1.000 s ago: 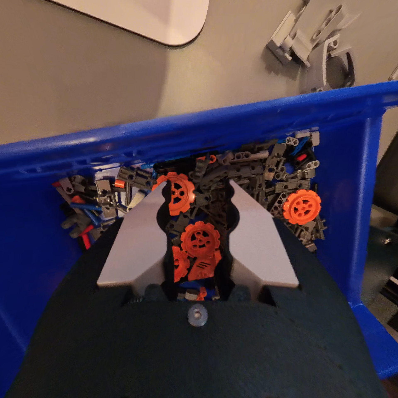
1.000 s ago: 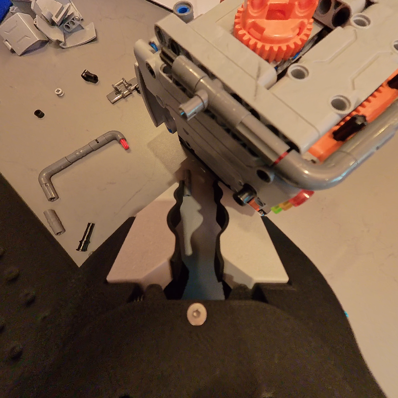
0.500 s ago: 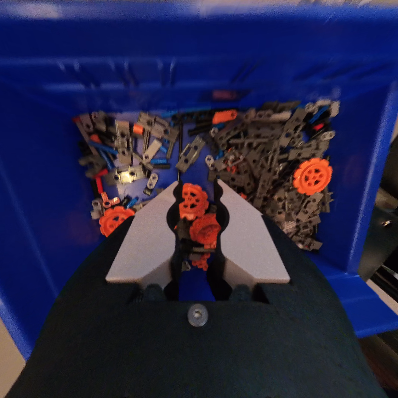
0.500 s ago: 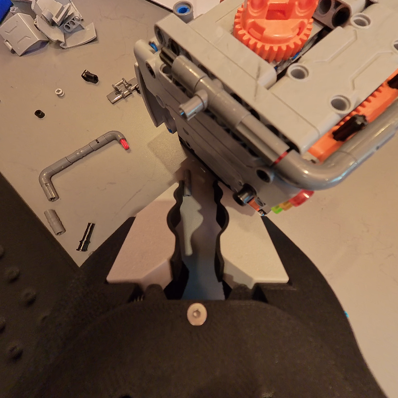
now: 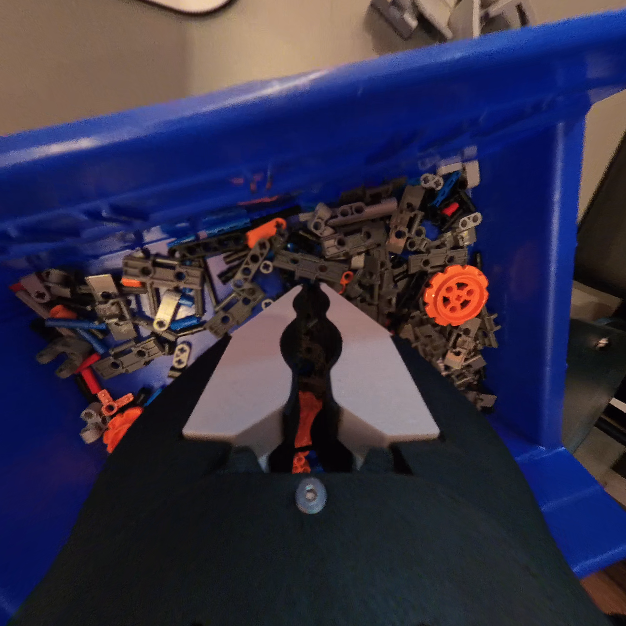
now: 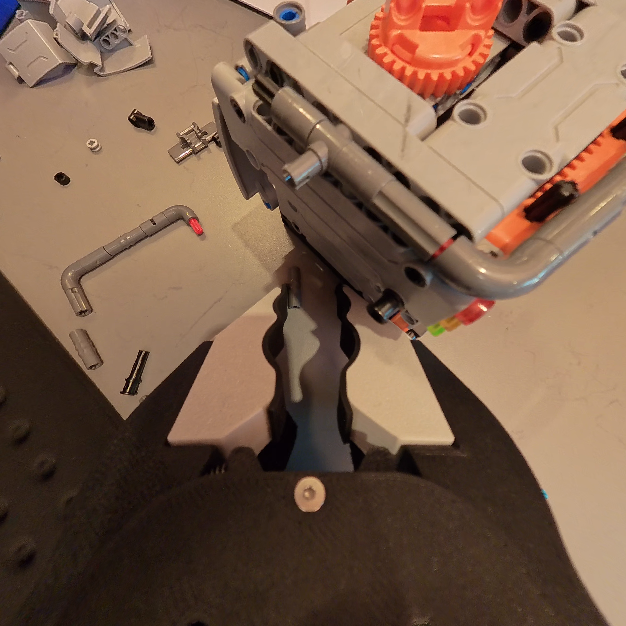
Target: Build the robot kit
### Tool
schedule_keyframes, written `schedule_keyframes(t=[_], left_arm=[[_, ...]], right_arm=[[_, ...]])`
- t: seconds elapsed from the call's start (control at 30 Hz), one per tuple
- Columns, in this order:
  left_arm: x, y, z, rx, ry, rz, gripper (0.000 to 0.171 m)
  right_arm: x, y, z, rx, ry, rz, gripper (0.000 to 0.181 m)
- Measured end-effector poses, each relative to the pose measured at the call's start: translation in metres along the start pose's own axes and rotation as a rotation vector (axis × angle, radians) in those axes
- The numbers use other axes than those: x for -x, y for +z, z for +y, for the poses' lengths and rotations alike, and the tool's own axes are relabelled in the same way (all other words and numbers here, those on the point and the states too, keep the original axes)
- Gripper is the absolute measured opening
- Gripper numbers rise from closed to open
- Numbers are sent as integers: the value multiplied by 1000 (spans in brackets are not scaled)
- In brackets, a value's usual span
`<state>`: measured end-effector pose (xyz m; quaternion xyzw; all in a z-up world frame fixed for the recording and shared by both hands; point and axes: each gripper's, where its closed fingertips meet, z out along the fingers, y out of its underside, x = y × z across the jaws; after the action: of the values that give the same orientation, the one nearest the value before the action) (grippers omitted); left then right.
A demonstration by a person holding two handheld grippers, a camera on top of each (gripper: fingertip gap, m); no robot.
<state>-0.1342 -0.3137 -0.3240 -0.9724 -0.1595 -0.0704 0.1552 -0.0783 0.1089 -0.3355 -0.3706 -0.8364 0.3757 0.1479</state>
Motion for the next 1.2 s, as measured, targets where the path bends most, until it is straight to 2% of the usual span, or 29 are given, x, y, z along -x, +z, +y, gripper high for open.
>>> schedule_keyframes(t=[0.1,0.17,0.3,0.4,0.53,0.67,0.77,0.93,1.03,1.13,1.2], left_arm=[[0,-6,7,-4,-23,-9,2],[8,-8,23,54,-50,-47,0],[25,-20,38,84,-114,-127,1],[22,-24,21,-3,-132,-92,21],[3,-11,-4,-41,-67,-34,38],[6,6,-1,23,-40,-61,35],[18,0,7,17,-75,-97,23],[41,-17,29,58,-127,-198,24],[33,-25,25,3,-114,-153,32],[5,-25,6,-82,-79,-23,42],[-11,-21,-8,-100,-49,16,45]], right_arm=[[0,0,0,0,2,-1,26],[0,0,0,0,3,-2,26],[0,0,0,0,3,-2,26],[0,0,0,0,3,-2,26],[0,0,0,0,3,-1,26],[0,0,0,0,3,-3,27],[0,0,0,0,3,-5,27],[0,0,0,-1,6,-8,27],[0,0,0,-1,10,-9,27],[0,0,0,-1,10,-10,27],[0,0,0,-1,9,-10,27]])
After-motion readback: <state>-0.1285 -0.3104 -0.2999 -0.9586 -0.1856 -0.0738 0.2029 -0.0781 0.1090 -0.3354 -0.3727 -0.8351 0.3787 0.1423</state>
